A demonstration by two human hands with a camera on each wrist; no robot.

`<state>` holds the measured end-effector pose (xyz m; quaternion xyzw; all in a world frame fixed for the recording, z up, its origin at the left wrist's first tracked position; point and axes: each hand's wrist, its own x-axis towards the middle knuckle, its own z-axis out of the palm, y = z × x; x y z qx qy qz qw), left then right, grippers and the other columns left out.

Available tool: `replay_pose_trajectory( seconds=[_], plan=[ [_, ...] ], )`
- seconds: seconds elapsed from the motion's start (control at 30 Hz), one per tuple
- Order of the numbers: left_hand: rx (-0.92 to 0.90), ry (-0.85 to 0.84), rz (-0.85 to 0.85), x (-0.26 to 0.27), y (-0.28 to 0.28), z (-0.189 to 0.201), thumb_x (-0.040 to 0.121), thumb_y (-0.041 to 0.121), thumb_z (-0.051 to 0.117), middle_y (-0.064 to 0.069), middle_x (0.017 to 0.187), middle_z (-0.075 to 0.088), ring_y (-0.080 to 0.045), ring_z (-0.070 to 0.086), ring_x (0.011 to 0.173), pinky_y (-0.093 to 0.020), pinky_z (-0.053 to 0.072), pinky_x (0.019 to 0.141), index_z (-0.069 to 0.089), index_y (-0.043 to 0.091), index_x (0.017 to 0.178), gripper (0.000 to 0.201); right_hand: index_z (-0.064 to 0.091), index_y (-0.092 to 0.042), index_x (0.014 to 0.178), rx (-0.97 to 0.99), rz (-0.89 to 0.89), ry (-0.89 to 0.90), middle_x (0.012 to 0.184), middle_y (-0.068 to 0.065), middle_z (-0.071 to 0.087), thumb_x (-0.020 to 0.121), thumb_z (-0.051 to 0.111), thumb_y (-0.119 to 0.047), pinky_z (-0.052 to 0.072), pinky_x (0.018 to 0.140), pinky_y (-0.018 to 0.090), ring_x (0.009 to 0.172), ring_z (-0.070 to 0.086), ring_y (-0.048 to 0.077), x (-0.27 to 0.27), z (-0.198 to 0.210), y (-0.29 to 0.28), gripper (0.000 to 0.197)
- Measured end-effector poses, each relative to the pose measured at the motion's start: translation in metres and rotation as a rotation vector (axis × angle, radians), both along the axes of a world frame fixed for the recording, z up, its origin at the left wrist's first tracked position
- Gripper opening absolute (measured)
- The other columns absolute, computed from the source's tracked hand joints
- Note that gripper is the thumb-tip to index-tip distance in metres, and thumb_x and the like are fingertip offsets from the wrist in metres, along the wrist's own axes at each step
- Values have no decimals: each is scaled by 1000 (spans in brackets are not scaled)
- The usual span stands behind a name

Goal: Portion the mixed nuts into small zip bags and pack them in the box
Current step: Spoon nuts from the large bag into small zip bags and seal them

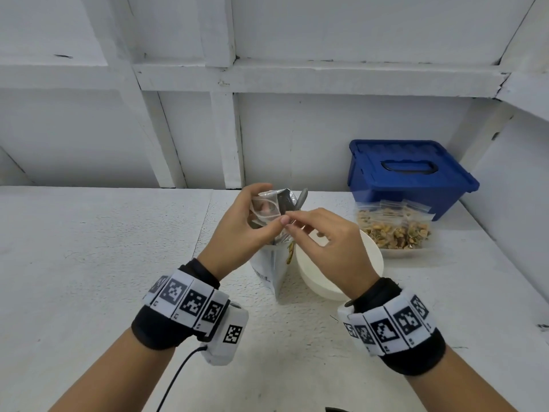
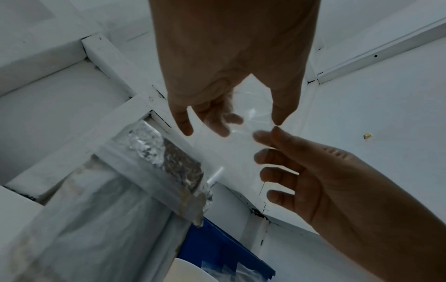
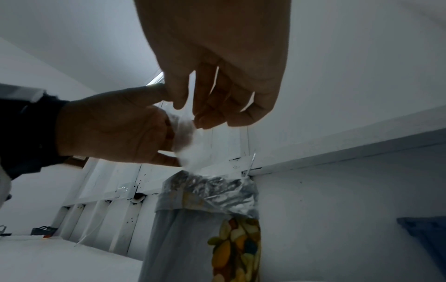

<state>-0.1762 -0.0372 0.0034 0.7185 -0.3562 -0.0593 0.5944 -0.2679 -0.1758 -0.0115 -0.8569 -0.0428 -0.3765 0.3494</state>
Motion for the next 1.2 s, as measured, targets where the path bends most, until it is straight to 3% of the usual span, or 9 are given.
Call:
replay_pose_trajectory(
  seconds=[0.17,0.37,0.5,0.67,0.83,0.97,1.03,1.1,1.2],
  plan=[
    [173,-208,-103,3,4,0,74,27,74,16,93,51,8,54,85,-7,42,73,30,25,128,70,63,-28,94,265,96,182,92,-10,64,88,58,-27,48,67,23,83,59,2,-3,25,-6,8],
    [304,-432,-176,5,2,-2,66,50,62,0,110,59,-15,63,95,-39,53,79,23,22,135,84,70,-21,91,215,225,454,82,-14,65,84,62,-4,43,69,9,72,57,-3,6,28,-5,20],
    [287,-455,-112,5,5,-3,62,60,62,4,113,50,-12,56,100,-26,48,84,33,10,130,89,71,-11,99,359,257,523,75,-14,63,85,56,4,44,61,10,60,55,-5,9,28,-2,25],
    [300,-481,-101,8,12,-5,68,61,60,3,102,57,-5,51,89,-19,45,77,53,12,112,66,69,-13,99,531,287,547,57,-18,62,86,49,10,40,55,14,50,46,0,11,29,1,33],
    [288,-452,-68,9,18,-5,71,55,64,14,96,57,13,50,85,-1,36,72,52,12,117,64,69,-23,94,529,299,524,69,-12,67,87,52,5,41,53,13,53,48,0,14,32,6,33],
    [297,-348,23,17,29,-10,70,30,78,21,75,46,19,49,69,-2,36,59,41,9,122,67,51,-27,113,503,67,372,88,-2,57,89,59,-19,44,57,15,66,55,3,18,40,-3,26],
    [315,-337,61,22,35,-12,67,45,77,16,73,47,9,50,68,-9,38,58,41,14,119,71,42,-25,122,486,-94,351,93,0,54,87,61,-31,43,65,19,77,53,11,24,38,-14,40],
    [335,-338,74,27,38,-17,64,64,64,13,83,55,-3,51,72,-15,42,62,44,28,111,62,39,-21,131,442,-176,409,96,0,52,87,60,-35,38,68,14,87,50,12,33,34,-19,51],
    [314,-296,89,31,40,-20,66,66,64,22,92,57,-7,52,77,-13,42,68,43,40,102,50,47,-15,128,348,-205,499,87,-5,51,88,59,-36,33,62,5,83,49,6,43,26,-18,48]
  ],
)
